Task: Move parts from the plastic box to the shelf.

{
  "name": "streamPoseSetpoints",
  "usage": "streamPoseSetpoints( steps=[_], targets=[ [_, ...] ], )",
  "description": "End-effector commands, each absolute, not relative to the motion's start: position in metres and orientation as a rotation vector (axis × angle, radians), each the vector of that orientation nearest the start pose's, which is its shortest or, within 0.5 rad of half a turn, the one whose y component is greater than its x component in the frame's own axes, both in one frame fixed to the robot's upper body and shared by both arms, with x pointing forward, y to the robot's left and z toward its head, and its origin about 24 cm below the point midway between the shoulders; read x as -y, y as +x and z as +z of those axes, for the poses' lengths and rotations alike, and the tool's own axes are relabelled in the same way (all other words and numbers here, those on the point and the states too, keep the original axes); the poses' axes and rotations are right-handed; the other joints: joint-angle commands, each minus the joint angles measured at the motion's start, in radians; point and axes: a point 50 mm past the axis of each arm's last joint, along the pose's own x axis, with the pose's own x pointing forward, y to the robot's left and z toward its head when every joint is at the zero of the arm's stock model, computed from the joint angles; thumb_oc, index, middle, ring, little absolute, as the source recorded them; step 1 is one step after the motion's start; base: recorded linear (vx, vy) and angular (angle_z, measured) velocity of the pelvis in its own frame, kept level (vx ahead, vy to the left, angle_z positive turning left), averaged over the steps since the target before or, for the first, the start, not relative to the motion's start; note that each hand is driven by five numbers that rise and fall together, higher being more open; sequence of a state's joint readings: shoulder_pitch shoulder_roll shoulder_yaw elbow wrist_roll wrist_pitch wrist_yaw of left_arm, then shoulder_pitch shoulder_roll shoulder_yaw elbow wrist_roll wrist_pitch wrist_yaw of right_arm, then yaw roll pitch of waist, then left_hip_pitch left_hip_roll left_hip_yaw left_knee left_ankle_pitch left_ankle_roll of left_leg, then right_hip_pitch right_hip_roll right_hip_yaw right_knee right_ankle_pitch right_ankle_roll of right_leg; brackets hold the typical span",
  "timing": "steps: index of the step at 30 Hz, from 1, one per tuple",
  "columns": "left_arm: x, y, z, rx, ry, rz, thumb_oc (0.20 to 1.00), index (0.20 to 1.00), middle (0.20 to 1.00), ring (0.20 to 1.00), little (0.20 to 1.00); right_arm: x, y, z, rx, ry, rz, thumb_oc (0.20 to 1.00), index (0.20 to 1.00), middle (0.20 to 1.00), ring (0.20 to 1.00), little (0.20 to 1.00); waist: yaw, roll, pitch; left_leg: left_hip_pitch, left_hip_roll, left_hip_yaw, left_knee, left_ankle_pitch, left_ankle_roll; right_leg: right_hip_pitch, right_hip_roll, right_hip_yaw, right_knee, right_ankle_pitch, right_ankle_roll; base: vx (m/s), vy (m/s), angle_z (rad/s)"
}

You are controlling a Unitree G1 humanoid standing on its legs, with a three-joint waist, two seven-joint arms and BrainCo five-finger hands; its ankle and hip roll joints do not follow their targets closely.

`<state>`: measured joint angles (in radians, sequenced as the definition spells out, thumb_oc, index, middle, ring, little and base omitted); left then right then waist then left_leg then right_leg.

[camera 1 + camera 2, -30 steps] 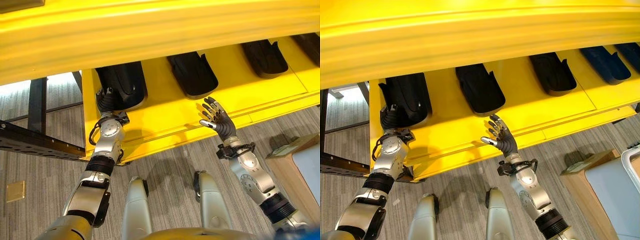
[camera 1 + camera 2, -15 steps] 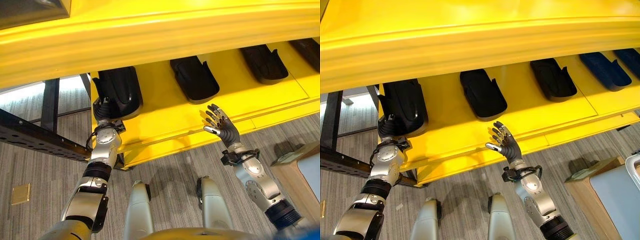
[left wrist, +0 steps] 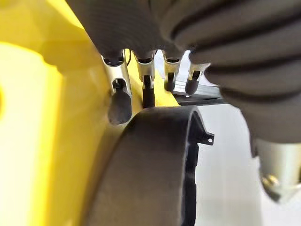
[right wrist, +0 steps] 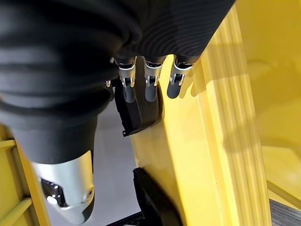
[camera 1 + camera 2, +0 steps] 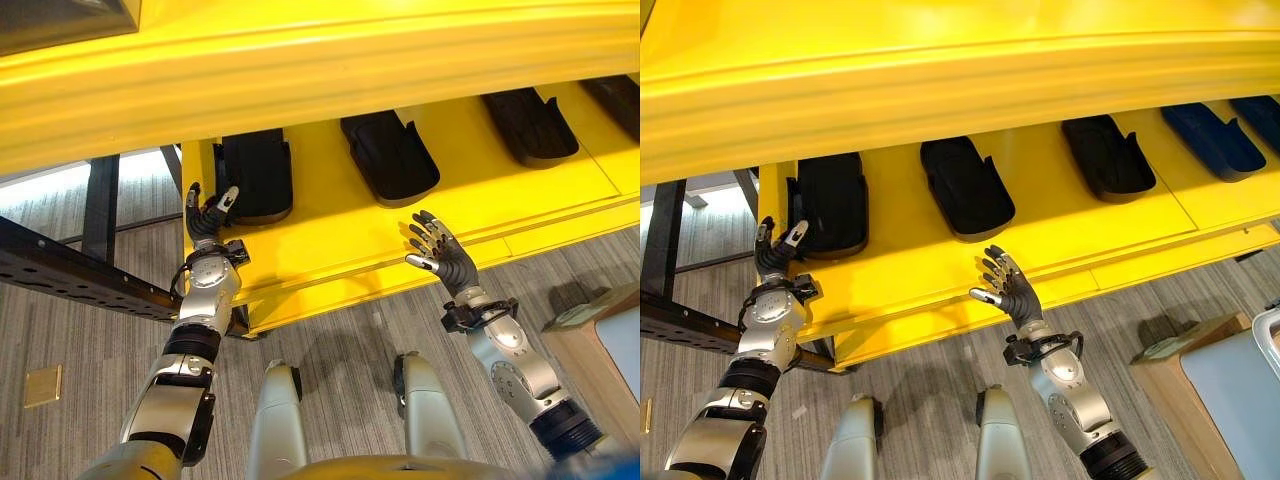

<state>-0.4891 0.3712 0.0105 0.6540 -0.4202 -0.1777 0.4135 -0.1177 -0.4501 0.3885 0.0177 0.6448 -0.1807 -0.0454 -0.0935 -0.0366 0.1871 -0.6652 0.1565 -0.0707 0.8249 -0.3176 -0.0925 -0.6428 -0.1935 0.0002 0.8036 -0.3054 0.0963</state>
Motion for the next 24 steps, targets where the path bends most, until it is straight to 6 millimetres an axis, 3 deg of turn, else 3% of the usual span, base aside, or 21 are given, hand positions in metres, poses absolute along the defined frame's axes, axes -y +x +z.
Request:
streamPoseSetpoints(
  steps=[1,6,10,17,18,24],
  targets=[
    [-0.26,0.304,-0.003,-0.3,-0.129,0.617,1.0,1.0,1.0,1.0,1.0,0.144,0.263,0.087,0.18,0.26,0.316,1.0,1.0,1.0,1.0,1.0,0.01,-0.01,-0.001,-0.018,-0.003,-0.006,-0.009,0.064,0.045,-0.026,0.003,0.026,-0.001,0.083,-0.032,0.0,0.0,0.0],
    [-0.259,0.292,-0.019,-0.343,-0.266,0.656,1.0,1.0,1.0,1.0,1.0,0.143,0.263,0.088,0.182,0.264,0.311,1.0,1.0,1.0,1.0,1.0,0.016,-0.008,-0.003,-0.011,-0.004,-0.004,-0.015,0.064,0.043,-0.017,0.002,0.026,-0.008,0.085,-0.03,0.0,0.0,0.0],
    [-0.261,0.29,-0.01,-0.258,-0.294,0.671,1.0,1.0,1.0,1.0,1.0,0.145,0.263,0.089,0.191,0.26,0.296,1.0,1.0,1.0,1.0,1.0,0.022,-0.009,-0.001,-0.008,-0.004,-0.009,-0.026,0.071,0.041,-0.011,0.004,0.024,-0.016,0.086,-0.031,0.0,0.0,0.0],
    [-0.289,0.257,0.013,-0.083,-0.095,0.7,1.0,1.0,1.0,1.0,1.0,0.156,0.265,0.098,0.253,0.256,0.246,1.0,1.0,1.0,1.0,1.0,0.05,-0.01,0.022,0.002,-0.005,-0.015,-0.035,0.076,0.04,0.002,0.004,0.019,-0.02,0.086,-0.032,0.0,-0.004,0.0],
    [-0.301,0.244,0.013,-0.079,-0.034,0.712,1.0,1.0,1.0,1.0,1.0,0.16,0.267,0.1,0.271,0.247,0.233,1.0,1.0,1.0,1.0,1.0,0.06,-0.007,0.029,0.008,-0.005,-0.015,-0.04,0.077,0.039,0.009,0.004,0.016,-0.022,0.083,-0.033,0.0,0.0,0.0],
    [-0.316,0.22,0.052,0.094,0.198,0.682,1.0,1.0,1.0,1.0,1.0,0.171,0.266,0.106,0.311,0.24,0.213,1.0,1.0,1.0,1.0,1.0,0.076,-0.005,0.031,0.013,-0.005,-0.019,-0.042,0.072,0.038,0.018,0.004,0.009,-0.022,0.075,-0.036,0.01,-0.025,0.04]
  ],
)
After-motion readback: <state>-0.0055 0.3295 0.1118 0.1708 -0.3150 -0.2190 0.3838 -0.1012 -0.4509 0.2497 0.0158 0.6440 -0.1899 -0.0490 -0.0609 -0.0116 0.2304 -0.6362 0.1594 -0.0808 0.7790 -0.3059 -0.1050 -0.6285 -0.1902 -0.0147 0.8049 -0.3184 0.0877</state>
